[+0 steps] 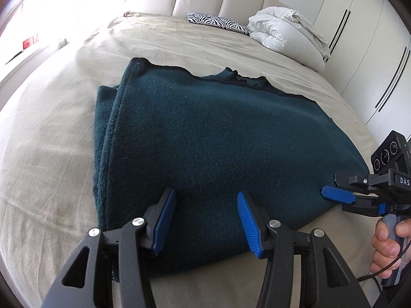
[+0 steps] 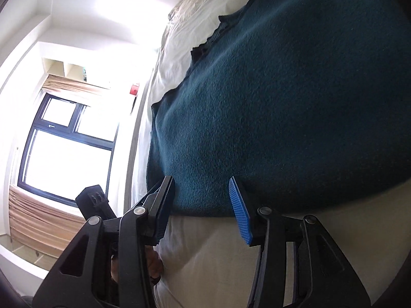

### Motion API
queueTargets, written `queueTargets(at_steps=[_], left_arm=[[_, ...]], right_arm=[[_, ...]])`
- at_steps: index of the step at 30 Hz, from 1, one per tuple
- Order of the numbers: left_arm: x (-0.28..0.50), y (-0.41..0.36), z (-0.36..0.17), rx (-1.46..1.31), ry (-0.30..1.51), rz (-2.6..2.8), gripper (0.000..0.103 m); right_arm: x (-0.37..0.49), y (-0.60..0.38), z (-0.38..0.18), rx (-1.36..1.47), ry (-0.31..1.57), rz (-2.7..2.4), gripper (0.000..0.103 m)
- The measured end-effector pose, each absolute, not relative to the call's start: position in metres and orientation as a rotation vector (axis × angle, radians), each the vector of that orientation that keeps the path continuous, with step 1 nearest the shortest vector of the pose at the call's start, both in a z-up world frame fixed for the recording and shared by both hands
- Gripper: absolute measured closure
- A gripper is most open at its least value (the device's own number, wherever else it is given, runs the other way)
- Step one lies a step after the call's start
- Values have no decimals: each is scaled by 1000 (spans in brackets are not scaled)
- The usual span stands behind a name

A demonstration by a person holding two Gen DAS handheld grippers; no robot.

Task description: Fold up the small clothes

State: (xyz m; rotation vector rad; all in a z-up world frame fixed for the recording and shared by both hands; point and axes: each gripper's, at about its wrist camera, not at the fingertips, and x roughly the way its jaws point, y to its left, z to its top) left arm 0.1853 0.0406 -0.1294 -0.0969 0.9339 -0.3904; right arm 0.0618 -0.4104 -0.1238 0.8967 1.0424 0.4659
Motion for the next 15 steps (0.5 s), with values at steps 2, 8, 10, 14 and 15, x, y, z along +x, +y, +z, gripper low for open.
queueTargets(at_steps=[2, 8, 10, 14, 15], left_arm=[[183, 46, -129, -124, 932, -397, 50], [170, 81, -119, -311, 911, -357, 49], [159, 104, -115, -437, 878, -315, 47], [134, 143, -122, -728, 851, -283, 41], [127, 148, -124, -792, 849, -281, 40]], right_arm=[[59, -418, -126, 919, 1028, 464, 61], [35, -482, -127, 976, 950, 335, 61], [24, -503, -123, 1004, 914, 289, 61], [10, -533, -119, 1055, 856, 246, 59], [6, -536, -118, 1062, 848, 247, 59]])
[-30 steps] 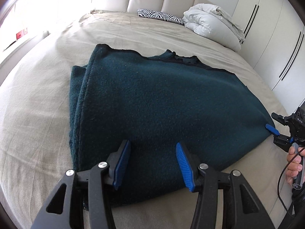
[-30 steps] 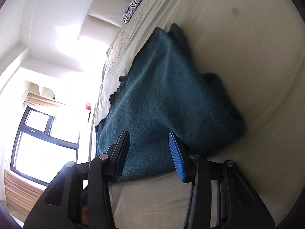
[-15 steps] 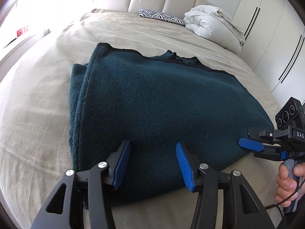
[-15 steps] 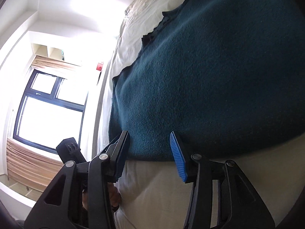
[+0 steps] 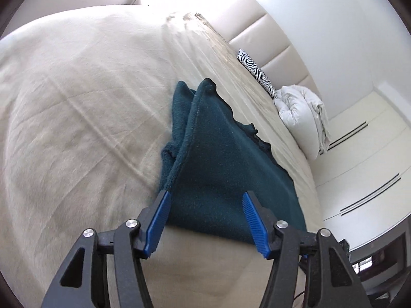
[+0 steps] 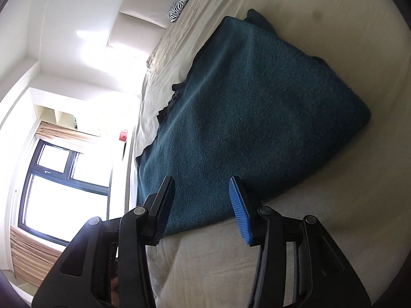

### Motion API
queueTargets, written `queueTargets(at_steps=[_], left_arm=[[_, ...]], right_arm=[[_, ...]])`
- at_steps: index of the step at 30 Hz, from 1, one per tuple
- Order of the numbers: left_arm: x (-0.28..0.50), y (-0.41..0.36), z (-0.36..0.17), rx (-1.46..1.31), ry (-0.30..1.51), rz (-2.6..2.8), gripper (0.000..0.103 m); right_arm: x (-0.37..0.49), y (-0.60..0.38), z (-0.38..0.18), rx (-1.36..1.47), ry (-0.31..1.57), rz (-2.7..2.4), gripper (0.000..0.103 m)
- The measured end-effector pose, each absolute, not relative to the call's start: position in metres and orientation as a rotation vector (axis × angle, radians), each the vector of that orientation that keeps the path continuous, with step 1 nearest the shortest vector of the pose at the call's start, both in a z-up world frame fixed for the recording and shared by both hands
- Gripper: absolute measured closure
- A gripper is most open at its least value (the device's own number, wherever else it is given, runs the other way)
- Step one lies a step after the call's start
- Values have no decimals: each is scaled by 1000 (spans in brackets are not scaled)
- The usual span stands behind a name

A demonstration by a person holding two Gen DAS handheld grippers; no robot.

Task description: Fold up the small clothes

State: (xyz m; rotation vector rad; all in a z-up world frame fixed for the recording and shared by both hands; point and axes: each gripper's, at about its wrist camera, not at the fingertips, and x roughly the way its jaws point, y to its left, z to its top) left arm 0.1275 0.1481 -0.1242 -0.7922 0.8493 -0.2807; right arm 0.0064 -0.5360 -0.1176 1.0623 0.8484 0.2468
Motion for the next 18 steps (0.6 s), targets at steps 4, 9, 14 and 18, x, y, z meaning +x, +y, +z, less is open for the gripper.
queueTargets(at_steps=[4, 9, 14, 18], left_arm=[[105, 159, -139, -1072, 831, -265, 34], [96, 149, -147, -1204, 827, -238, 31], [104, 142, -159, -1280, 794, -185, 31], [115, 141, -168, -1320, 755, -131, 32]], right_arm=[[2, -534, -116, 1072, 843, 271, 59], [9, -512, -112, 1066, 852, 323, 59], [19, -505, -106, 1059, 845, 357, 59], [21, -506, -96, 1046, 842, 374, 59]])
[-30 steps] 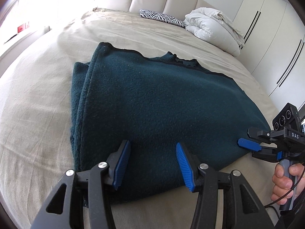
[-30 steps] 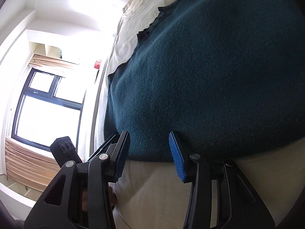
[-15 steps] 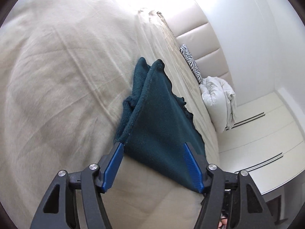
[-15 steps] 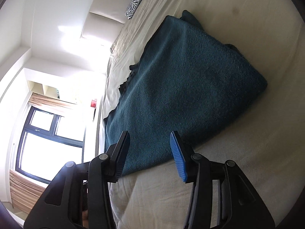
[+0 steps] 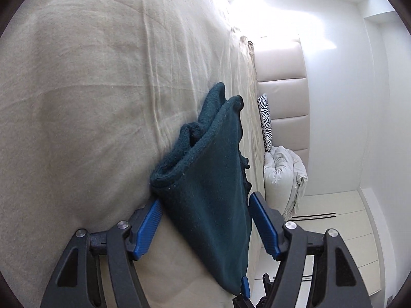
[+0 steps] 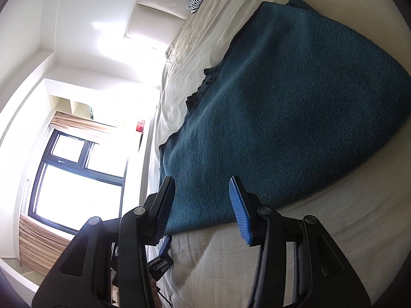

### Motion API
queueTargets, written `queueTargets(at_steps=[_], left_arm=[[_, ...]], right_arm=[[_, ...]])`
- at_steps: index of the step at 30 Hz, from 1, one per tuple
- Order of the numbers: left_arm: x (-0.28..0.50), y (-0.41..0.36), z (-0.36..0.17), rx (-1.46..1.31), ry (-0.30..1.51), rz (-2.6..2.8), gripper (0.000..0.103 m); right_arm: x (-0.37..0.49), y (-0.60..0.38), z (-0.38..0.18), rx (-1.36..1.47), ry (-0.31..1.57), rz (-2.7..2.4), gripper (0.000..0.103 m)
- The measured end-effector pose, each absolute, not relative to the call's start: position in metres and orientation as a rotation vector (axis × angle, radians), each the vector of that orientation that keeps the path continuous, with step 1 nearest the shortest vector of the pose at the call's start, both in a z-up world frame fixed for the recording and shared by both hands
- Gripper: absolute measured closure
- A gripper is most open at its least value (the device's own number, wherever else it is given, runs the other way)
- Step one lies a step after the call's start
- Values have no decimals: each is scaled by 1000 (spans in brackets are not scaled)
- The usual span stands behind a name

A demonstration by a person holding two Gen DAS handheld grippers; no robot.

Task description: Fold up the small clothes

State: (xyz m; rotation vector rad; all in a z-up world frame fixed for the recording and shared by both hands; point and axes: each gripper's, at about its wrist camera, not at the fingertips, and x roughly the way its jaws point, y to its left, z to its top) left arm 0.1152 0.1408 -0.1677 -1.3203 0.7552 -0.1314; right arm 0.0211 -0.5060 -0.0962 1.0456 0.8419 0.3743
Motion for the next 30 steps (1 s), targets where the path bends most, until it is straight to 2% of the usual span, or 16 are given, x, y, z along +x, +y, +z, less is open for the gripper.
queueTargets(at_steps=[13, 16, 19, 20, 21, 26, 30], left_arm=[[141, 125, -167, -1346, 720, -78, 33], [148, 128, -171, -1373, 720, -106, 47], [160, 134, -177, -1346, 759, -133, 71], [162, 138, -178, -1324, 766, -130, 85], [164, 141, -180, -1299, 769, -123, 89], [168, 144, -177, -1220, 773, -151, 89], [170, 141, -172, -1162, 768, -162, 89]], right_arm=[[71, -440, -79, 956, 885, 438, 59], [88, -418, -72, 919, 902, 466, 59], [113, -395, -68, 891, 930, 490, 59], [119, -388, -68, 884, 940, 497, 59], [126, -381, -68, 876, 948, 503, 59], [161, -348, -74, 829, 997, 547, 59], [180, -338, -104, 794, 1086, 477, 61]])
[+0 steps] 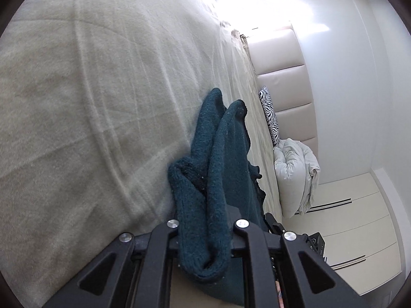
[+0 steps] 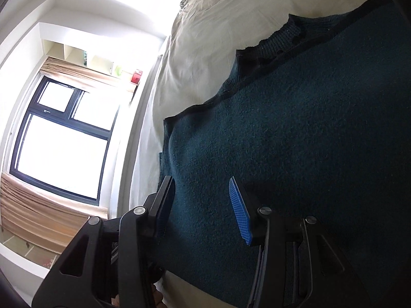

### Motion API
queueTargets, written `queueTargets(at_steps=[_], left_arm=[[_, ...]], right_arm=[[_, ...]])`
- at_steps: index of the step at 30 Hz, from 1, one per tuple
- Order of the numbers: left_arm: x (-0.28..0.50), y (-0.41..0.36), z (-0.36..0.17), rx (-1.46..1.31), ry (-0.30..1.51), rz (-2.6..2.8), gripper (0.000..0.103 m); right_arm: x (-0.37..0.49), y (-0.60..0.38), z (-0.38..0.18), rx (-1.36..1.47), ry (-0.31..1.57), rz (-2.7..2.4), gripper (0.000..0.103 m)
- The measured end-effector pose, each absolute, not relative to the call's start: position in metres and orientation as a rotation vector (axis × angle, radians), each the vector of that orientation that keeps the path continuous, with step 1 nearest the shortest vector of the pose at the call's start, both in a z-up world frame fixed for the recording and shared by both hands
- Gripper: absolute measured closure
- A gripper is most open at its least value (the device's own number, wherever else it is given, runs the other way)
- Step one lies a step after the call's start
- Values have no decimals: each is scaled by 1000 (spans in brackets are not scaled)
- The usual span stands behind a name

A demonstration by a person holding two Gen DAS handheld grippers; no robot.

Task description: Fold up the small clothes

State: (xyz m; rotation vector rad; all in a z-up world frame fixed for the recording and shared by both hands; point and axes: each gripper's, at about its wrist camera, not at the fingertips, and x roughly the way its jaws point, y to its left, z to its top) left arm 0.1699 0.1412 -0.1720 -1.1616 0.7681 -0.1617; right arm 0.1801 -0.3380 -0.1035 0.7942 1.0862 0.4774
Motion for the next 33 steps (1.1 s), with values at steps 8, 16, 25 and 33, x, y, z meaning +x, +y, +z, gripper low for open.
queueTargets(at_steps=[8, 16, 25, 33], left_arm=[[180, 124, -140, -998, 743, -154, 90], [200, 27, -63, -580, 665, -275, 90], [202, -130, -101, -146, 795, -479, 90], [189, -129, -112, -106, 763, -468, 90]], right_arm=[[172, -357, -110, 857, 1081, 537, 62], [150, -460, -99, 1049, 968, 508, 59], [137, -557, -117, 1231, 926, 505, 48], [150, -548, -119, 1185, 1002, 525, 49]])
